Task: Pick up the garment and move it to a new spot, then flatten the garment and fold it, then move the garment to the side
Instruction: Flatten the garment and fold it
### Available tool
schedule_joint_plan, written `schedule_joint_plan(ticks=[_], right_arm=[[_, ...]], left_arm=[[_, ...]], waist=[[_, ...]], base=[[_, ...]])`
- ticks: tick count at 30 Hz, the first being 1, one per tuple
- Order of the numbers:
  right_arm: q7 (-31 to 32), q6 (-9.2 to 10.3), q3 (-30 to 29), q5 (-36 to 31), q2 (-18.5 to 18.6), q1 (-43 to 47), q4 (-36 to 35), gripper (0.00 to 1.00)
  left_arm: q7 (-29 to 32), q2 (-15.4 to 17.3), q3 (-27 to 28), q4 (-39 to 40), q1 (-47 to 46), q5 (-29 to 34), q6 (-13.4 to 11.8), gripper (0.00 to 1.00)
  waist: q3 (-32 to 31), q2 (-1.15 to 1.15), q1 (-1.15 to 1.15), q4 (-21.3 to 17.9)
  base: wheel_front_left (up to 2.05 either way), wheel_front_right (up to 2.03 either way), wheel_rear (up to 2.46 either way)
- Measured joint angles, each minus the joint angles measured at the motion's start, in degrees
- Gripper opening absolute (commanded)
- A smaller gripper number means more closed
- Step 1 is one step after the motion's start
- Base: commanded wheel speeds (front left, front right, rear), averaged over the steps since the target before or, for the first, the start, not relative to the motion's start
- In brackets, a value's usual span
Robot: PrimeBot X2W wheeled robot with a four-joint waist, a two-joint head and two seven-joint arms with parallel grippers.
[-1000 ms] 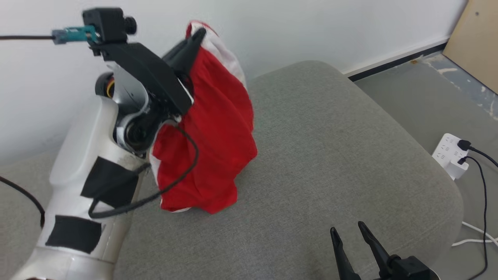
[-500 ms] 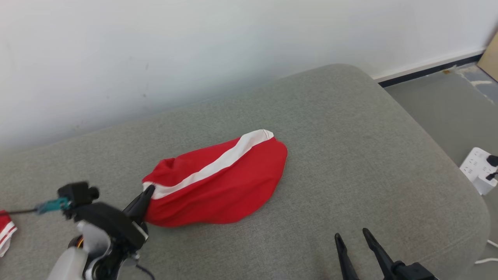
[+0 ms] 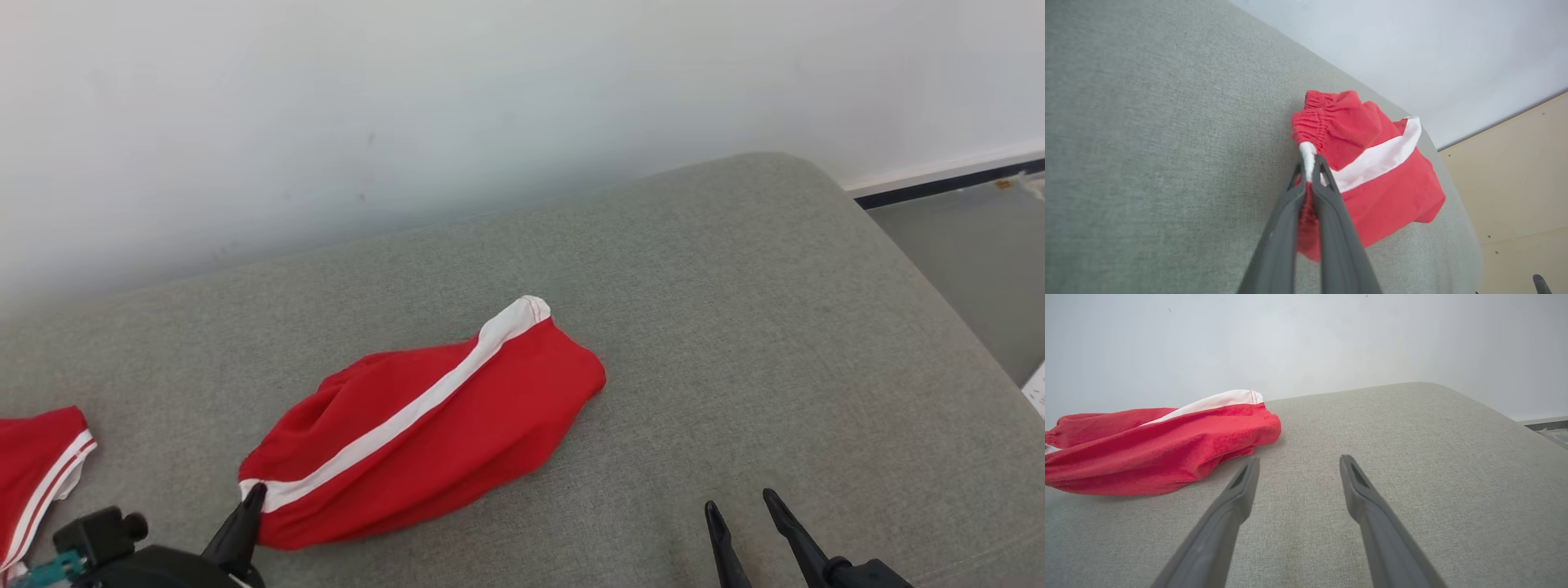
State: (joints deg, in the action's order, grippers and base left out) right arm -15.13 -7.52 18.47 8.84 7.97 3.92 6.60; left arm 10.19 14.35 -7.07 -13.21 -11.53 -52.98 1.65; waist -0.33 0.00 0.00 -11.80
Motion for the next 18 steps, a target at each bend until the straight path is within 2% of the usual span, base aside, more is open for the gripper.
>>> schedule_joint_plan(ticks=[1, 2, 4, 5, 6, 7, 10, 18], right_arm=[[0.00, 0.00, 0.02, 0.07, 0.00, -0.01, 0.03, 1.00], [0.00, 0.00, 0.04, 0.13, 0.00, -0.01, 0.05, 1.00], [0.00, 0.00, 0.09, 0.23, -0.02, -0.03, 0.09, 1.00], [0.00, 0.00, 0.16, 0.24, -0.02, -0.04, 0.11, 1.00], [0.00, 0.00, 0.27, 0.26, -0.04, -0.04, 0.12, 1.00], [0.00, 0.00, 0.36, 0.29, -0.04, -0.05, 0.16, 1.00], [0.00, 0.00, 0.49, 0.32, -0.08, -0.07, 0.24, 1.00], [0.00, 0.00, -0.05, 0.48, 0.08, -0.07, 0.25, 1.00]], left_arm=[[-0.70, 0.14, 0.18, 0.31, 0.67, 0.37, -0.24, 0.03], [-1.55, 0.23, 0.42, 0.51, 1.22, 0.77, -0.26, 0.10], [-3.34, 0.66, 0.26, 1.03, 2.25, 2.41, -0.23, 0.37], [-4.48, 0.76, 0.31, 1.12, 2.72, 3.10, -0.25, 0.66], [-5.50, 0.79, 0.31, 1.24, 3.27, 3.57, -0.26, 0.85], [-6.57, 0.74, 0.31, 1.32, 3.75, 4.07, -0.26, 0.98], [-10.49, 0.52, 0.53, 1.63, 5.12, 6.04, -0.46, 1.00], [-20.74, -0.04, -0.64, 3.98, 9.37, 14.00, -3.47, 1.00]], waist=[[-0.05, 0.00, 0.00, 0.23], [-0.09, 0.00, 0.00, 0.44], [-0.16, 0.00, 0.00, 0.81], [-0.18, 0.00, 0.00, 0.97], [-0.20, 0.00, 0.00, 1.12], [-0.21, 0.00, 0.00, 1.26], [-0.34, 0.00, 0.01, 1.62], [-0.71, 0.00, 0.01, 3.14]], base=[[0.00, 0.00, 0.00], [0.00, 0.00, 0.00], [0.00, 0.00, 0.00], [0.00, 0.00, 0.00], [0.00, 0.00, 0.00], [0.00, 0.00, 0.00], [0.00, 0.00, 0.00], [0.00, 0.00, 0.00]])
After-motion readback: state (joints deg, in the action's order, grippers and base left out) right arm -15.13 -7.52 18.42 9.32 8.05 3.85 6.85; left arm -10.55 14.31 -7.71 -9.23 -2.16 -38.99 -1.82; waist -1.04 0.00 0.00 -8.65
